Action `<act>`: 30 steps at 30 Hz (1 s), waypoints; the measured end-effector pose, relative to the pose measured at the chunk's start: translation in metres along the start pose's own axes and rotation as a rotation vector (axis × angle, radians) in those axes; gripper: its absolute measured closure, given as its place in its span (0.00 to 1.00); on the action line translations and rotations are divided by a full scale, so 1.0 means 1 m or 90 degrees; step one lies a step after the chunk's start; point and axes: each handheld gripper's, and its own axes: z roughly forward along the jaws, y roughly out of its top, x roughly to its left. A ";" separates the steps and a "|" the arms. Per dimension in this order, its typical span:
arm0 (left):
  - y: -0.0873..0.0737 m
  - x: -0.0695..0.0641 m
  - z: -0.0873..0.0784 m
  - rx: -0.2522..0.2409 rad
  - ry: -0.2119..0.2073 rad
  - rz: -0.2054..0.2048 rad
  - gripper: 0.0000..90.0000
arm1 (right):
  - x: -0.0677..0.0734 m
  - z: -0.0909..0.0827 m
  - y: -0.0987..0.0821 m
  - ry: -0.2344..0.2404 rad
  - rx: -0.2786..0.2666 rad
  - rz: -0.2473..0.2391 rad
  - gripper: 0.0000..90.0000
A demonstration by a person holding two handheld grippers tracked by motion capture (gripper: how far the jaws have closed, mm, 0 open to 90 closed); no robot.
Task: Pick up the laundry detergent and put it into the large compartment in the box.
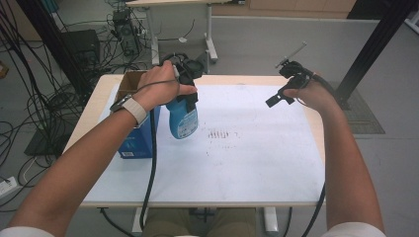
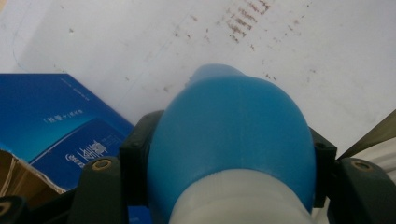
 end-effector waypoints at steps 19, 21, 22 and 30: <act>-0.014 -0.003 -0.065 -0.005 0.022 -0.049 0.42 | 0.000 -0.001 -0.001 0.007 -0.007 -0.006 0.08; -0.016 -0.003 -0.072 -0.007 0.026 -0.054 0.42 | 0.000 -0.001 -0.001 0.006 -0.008 -0.007 0.08; -0.017 -0.003 -0.075 -0.006 0.029 -0.056 0.42 | 0.000 -0.001 0.000 0.008 -0.008 -0.005 0.08; -0.022 0.002 -0.088 -0.006 0.021 -0.081 0.42 | 0.002 0.000 0.003 0.010 -0.009 -0.014 0.08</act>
